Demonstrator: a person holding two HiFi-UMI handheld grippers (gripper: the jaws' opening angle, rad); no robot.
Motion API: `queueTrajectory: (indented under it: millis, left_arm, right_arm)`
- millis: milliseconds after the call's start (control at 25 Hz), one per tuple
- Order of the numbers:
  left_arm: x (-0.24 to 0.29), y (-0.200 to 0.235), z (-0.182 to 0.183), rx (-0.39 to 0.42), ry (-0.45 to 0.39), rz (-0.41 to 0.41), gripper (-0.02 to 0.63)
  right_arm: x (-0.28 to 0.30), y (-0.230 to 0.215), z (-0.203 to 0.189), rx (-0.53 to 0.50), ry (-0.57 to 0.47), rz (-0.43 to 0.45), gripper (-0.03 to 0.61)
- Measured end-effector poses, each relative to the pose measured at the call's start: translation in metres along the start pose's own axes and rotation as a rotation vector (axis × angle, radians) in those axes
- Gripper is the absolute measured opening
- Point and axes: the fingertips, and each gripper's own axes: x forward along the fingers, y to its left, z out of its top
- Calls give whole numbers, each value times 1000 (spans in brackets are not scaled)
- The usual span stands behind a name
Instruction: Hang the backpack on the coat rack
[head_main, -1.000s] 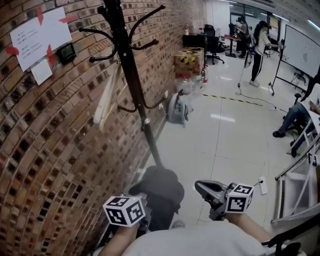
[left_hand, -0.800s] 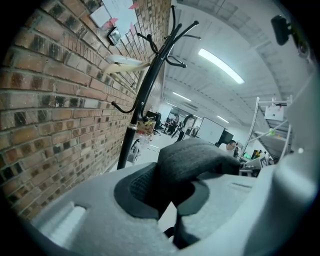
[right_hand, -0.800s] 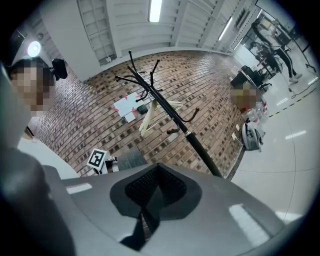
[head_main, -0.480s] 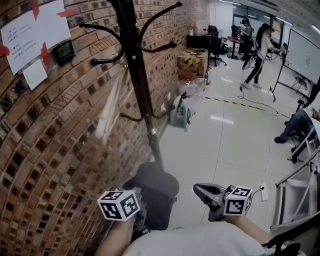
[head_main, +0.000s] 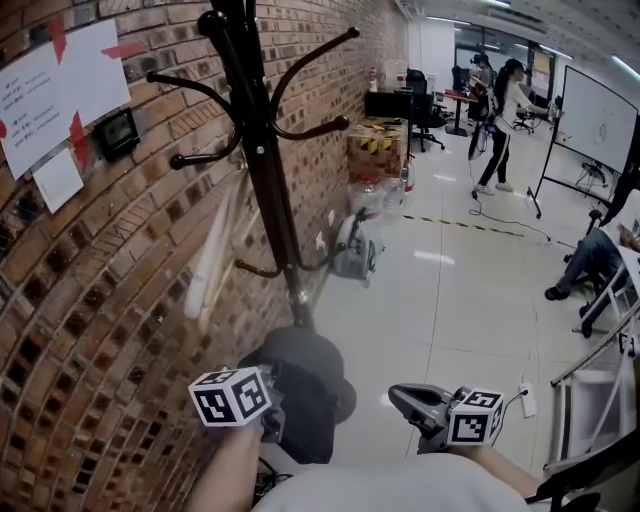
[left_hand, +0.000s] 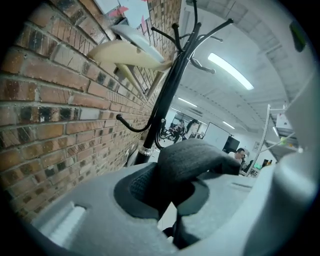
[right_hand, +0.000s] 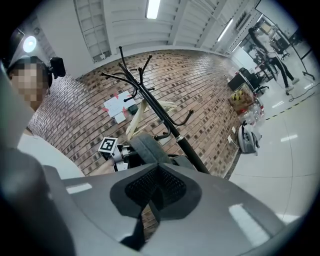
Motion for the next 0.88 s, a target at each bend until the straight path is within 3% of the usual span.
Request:
queueTrajectory:
  millis: [560,880]
  left_arm:
    - [79,40,41,-35,38,45,25]
    - [111,66,15,-43,82,115,25]
  right_arm:
    - [2,-37,-3,58,18,-36,-2]
    - [4,-54,-4,79,21,-53,0]
